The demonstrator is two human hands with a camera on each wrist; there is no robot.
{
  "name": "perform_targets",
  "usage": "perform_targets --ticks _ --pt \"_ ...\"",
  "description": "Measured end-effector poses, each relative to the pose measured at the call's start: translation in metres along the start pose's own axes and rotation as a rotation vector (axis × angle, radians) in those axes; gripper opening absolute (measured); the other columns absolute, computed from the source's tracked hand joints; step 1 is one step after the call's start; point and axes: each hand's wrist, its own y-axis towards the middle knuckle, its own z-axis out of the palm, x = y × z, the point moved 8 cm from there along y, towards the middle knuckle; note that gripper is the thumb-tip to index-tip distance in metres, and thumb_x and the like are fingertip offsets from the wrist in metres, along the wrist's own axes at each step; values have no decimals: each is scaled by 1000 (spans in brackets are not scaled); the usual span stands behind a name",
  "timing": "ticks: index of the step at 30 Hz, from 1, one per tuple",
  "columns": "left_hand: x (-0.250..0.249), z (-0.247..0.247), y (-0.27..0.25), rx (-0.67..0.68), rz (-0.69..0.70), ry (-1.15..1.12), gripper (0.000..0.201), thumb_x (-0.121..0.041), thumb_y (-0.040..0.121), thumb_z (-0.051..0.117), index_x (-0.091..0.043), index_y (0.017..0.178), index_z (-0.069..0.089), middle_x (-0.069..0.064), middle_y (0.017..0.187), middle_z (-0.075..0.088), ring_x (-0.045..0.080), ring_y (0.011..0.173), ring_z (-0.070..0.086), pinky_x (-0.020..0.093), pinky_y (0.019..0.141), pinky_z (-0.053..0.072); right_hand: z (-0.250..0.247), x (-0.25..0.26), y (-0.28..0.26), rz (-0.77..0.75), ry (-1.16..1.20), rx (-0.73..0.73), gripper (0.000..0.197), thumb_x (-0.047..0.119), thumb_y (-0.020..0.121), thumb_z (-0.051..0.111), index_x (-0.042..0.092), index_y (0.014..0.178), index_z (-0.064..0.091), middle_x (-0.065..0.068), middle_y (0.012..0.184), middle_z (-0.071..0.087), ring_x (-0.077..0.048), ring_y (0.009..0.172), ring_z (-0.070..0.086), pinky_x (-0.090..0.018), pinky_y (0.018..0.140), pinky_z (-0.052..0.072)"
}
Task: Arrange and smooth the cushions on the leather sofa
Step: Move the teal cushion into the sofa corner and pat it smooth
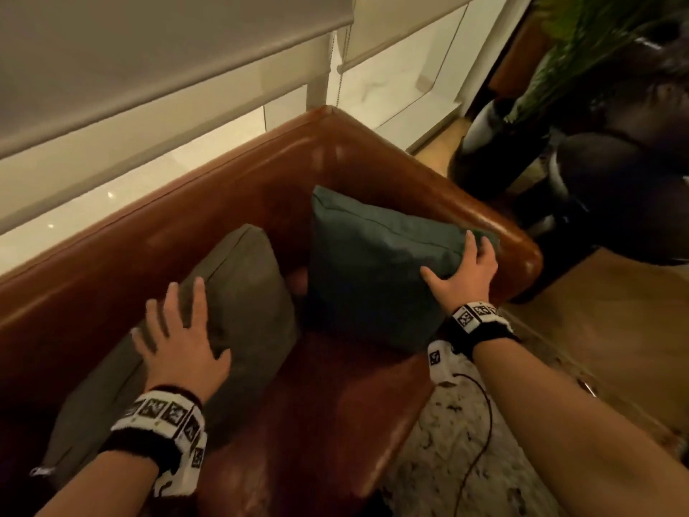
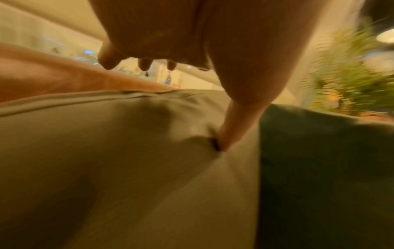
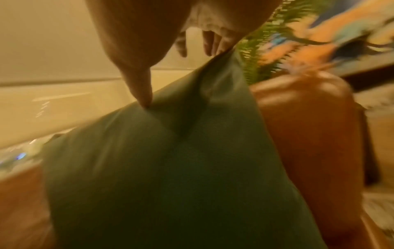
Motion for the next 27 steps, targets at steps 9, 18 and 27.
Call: perform_targets --ticks 9,18,27 --pt "-243 9 36 -1 608 -121 83 -43 89 57 -24 157 11 6 164 0 28 151 -4 46 123 11 18 17 4 -299 360 -45 49 8 85 59 14 134 53 -4 140 48 -16 137 37 -33 119 22" --pt "-413 69 73 281 520 137 90 -86 78 27 -42 153 5 -2 165 5 35 150 -5 71 110 -7 84 -79 2 164 773 426 86 -10 82 47 59 134 39 7 143 49 -9 129 49 -33 108 43" --pt "-357 -66 109 86 362 -841 35 -50 91 60 -22 70 64 -3 76 68 16 78 66 24 75 53 54 -177 -10 673 507 294 59 53 99 38 16 145 43 -10 148 45 -28 134 43 -34 110 33"
